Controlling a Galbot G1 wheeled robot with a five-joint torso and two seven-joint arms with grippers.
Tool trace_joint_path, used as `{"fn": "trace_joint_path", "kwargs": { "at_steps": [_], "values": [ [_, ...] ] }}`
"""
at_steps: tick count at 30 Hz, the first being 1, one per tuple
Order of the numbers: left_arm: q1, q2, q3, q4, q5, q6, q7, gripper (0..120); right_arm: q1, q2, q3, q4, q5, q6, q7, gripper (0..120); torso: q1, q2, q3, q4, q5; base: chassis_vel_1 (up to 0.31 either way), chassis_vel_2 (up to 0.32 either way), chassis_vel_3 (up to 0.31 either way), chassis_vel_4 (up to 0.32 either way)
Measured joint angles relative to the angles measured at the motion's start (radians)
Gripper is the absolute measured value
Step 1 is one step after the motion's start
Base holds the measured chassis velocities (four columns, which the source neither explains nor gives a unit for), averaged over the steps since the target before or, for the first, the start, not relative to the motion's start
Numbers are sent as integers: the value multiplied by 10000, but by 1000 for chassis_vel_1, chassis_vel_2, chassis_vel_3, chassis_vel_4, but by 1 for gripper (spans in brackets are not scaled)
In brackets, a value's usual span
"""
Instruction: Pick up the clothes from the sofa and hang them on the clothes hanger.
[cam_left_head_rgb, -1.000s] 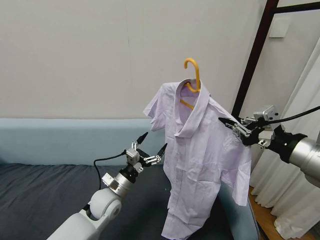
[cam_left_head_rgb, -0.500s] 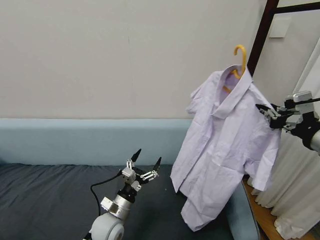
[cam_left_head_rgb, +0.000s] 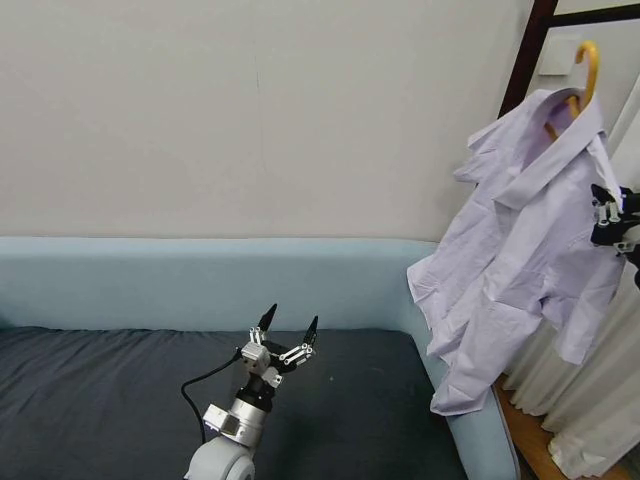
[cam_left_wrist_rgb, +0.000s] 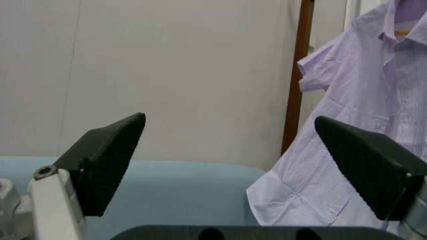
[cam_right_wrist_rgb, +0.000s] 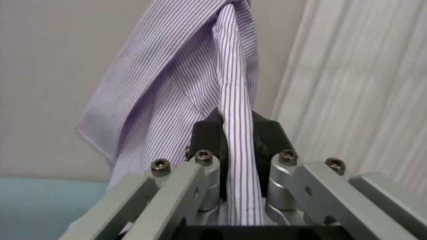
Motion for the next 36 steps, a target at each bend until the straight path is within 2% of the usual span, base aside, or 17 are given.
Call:
{"fn": "trace_joint_path", "kwargs": {
  "at_steps": [1,2,3,6,8,10,12,14,16,20,22,25,32,36],
  "values": [
    [-35,-10,33,29,1,2,3,100,17,69,-26,-164,-193,75,-26,7,0,0,0,1,-1,0,0,0,0],
    [-196,-77,197,180,-8,35,15,100,188,364,-260,-851,-1076,390,-131,7,0,0,0,-11,0,0,0,0,0],
    [-196,-77,197,180,-8,35,15,100,188,364,-260,-851,-1076,390,-131,7,0,0,0,-11,0,0,0,0,0],
    [-240,-175,500,158,-487,337,-70,100,727,740,-818,-1936,-2504,894,-496,7,2,-1,1,-8,0,0,0,0,0],
    [-246,-192,537,148,-587,395,-98,100,910,802,-976,-2218,-2903,1051,-632,7,1,-1,1,-7,1,0,0,0,0],
    [-250,-219,462,248,-588,425,-136,100,1886,925,-1721,-3185,-3903,1431,-1047,7,1,-1,1,-8,1,0,0,0,0],
    [-242,-218,422,275,-581,425,-148,100,2295,951,-2019,-3471,-4054,1484,-1117,7,1,-1,1,-7,1,0,0,0,0],
    [-216,-199,329,330,-581,424,-205,100,3653,1029,-2921,-4325,-4351,1544,-1243,7,2,-1,1,-1,-2,0,0,0,0],
    [-217,-197,312,342,-581,424,-209,100,3963,1051,-3157,-4521,-4416,1551,-1269,7,2,-1,2,0,-3,0,0,0,0],
    [-278,-226,245,468,-580,424,-271,100,5662,1385,-4764,-5674,-4780,1545,-1314,7,2,-2,2,-5,-1,0,0,0,0],
    [-286,-232,244,485,-580,424,-273,100,5806,1437,-4895,-5774,-4819,1539,-1315,7,2,-2,2,-5,-1,0,0,0,0],
    [-367,-282,228,650,-575,409,-297,100,7233,1949,-5941,-6739,-5268,1504,-1284,7,2,-1,1,-4,-4,0,0,0,0],
    [-441,-300,202,763,-572,389,-316,100,8711,2490,-6870,-7821,-5626,1493,-1194,7,2,-2,1,-6,-4,0,0,0,0],
    [-509,-241,133,781,-578,382,-377,100,9990,2957,-7793,-8925,-5736,1481,-1078,7,2,-2,1,-7,-2,0,0,0,0]
  ]
}}
